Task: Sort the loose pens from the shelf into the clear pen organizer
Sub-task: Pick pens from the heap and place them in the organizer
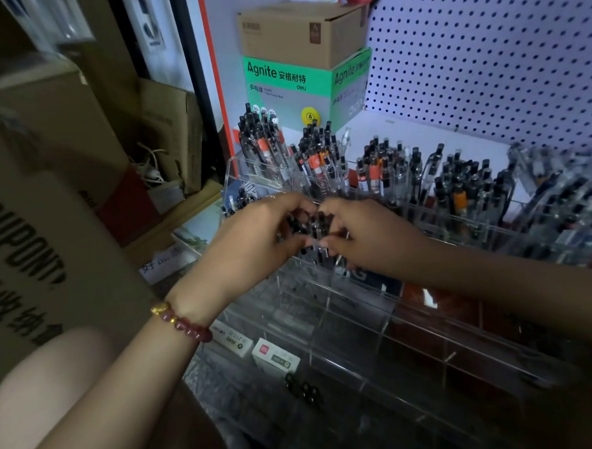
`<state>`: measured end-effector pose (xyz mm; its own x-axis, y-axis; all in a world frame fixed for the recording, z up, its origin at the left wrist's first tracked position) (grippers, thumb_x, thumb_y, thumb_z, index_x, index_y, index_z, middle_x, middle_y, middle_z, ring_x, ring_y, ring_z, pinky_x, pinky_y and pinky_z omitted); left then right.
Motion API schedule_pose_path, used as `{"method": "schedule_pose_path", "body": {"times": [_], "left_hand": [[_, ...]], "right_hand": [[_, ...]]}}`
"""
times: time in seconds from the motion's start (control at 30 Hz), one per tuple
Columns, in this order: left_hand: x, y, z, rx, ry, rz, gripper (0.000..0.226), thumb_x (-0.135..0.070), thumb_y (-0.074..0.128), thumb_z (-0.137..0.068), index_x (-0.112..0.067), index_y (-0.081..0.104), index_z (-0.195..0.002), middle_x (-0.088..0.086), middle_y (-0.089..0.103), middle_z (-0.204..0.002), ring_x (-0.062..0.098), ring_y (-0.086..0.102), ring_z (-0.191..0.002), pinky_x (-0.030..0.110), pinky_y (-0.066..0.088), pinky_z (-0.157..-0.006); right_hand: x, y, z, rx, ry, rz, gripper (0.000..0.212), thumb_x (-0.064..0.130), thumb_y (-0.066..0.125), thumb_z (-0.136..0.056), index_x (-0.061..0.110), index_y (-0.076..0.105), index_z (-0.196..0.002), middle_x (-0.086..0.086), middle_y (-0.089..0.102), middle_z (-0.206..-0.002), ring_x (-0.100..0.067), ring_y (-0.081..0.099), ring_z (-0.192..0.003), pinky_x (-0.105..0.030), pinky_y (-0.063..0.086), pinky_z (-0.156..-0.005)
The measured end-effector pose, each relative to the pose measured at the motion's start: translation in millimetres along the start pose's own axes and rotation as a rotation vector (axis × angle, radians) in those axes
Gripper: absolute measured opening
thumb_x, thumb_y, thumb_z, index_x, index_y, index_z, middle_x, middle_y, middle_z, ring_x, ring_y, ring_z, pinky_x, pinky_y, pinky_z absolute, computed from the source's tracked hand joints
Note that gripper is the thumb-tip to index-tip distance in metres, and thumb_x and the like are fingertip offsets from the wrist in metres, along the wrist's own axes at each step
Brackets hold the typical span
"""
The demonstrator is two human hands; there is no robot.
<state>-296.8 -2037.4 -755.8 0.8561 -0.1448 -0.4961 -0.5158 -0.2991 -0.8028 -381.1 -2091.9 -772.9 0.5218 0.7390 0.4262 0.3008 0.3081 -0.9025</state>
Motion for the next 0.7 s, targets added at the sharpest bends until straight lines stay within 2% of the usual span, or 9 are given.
{"method": "schedule_pose_path", "body": {"times": [0.07,0.13,0.23,0.37,0.47,0.53,0.6,0.7], "left_hand": [[0.0,-2.3,0.0,-0.048,0.005,0.029,0.031,-0.024,0.074,-0.082,-0.027,0.062,-0.111,-0.01,0.065,-0.099,0.01,0.062,-0.082,0.037,0.053,-0.074],[0.1,-4.0,-0.9,-0.098,0.007,0.041,0.022,-0.026,0.074,-0.082,-0.026,0.065,-0.101,-0.009,0.066,-0.094,0.012,0.062,-0.08,0.039,0.053,-0.071],[4.4,-6.0,-4.7,-0.148,-0.015,0.049,0.012,-0.028,0.075,-0.081,-0.024,0.064,-0.081,-0.008,0.065,-0.083,0.013,0.061,-0.074,0.04,0.052,-0.066],[15.7,-5.1,-8.0,-0.118,-0.101,0.029,0.017,-0.032,0.075,-0.08,-0.022,0.063,-0.072,-0.003,0.065,-0.073,0.015,0.06,-0.069,0.041,0.051,-0.063],[14.7,-4.5,-7.4,-0.092,-0.105,0.009,0.016,-0.032,0.074,-0.08,-0.023,0.063,-0.074,-0.002,0.065,-0.073,0.016,0.061,-0.069,0.041,0.051,-0.063],[13.1,-1.2,-7.2,-0.049,-0.101,0.028,0.015,-0.031,0.075,-0.079,-0.024,0.062,-0.077,-0.002,0.066,-0.075,0.016,0.062,-0.071,0.042,0.051,-0.065],[17.4,-0.5,-8.0,-0.014,-0.118,0.089,0.017,-0.029,0.079,-0.075,-0.025,0.065,-0.084,-0.004,0.067,-0.082,0.014,0.063,-0.075,0.041,0.052,-0.068],[28.7,-6.2,-10.1,0.005,-0.124,0.05,0.041,-0.02,0.083,-0.072,-0.023,0.064,-0.108,-0.005,0.065,-0.099,0.015,0.062,-0.086,0.041,0.053,-0.075]], "right_hand": [[-2.1,3.4,-0.8,0.012,0.006,0.018,0.024,0.025,0.057,-0.095,0.016,0.054,-0.117,0.002,0.068,-0.087,-0.002,0.055,-0.06,-0.035,0.054,-0.067],[-3.8,5.2,-1.3,0.005,0.007,0.063,0.015,0.026,0.05,-0.097,0.016,0.053,-0.109,-0.001,0.067,-0.083,-0.01,0.059,-0.06,-0.038,0.055,-0.064],[-4.7,3.6,-2.8,-0.023,0.012,0.212,0.017,0.03,0.041,-0.101,0.015,0.045,-0.107,-0.002,0.064,-0.083,-0.019,0.06,-0.067,-0.037,0.051,-0.06],[0.2,1.1,-1.3,-0.033,-0.005,0.389,0.028,0.034,0.041,-0.101,0.015,0.037,-0.122,0.005,0.044,-0.069,-0.016,0.044,-0.055,-0.026,0.029,-0.044],[11.3,-4.1,1.1,-0.068,-0.063,0.451,0.039,0.033,0.043,-0.101,0.022,0.03,-0.135,0.009,0.036,-0.061,-0.011,0.035,-0.047,-0.024,0.025,-0.043],[18.1,-4.3,0.0,-0.055,-0.099,0.486,0.041,0.031,0.043,-0.1,0.024,0.03,-0.138,0.007,0.04,-0.064,-0.015,0.041,-0.052,-0.025,0.028,-0.045],[19.4,-0.8,-2.7,-0.012,-0.098,0.502,0.034,0.03,0.042,-0.101,0.021,0.037,-0.133,0.005,0.043,-0.069,-0.018,0.046,-0.06,-0.025,0.03,-0.047],[15.6,0.6,-4.8,0.009,-0.061,0.465,0.031,0.029,0.042,-0.101,0.015,0.039,-0.129,0.0,0.06,-0.082,-0.021,0.059,-0.069,-0.029,0.046,-0.057]]}}
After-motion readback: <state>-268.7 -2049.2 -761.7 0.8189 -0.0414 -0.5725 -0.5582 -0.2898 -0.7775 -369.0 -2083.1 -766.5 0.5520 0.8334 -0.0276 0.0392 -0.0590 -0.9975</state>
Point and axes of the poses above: each hand's wrist, its own z-axis away from the middle knuckle, its own y-axis out of the palm, x = y × z, the point moved 10 cm from there along -z, towards the middle knuckle
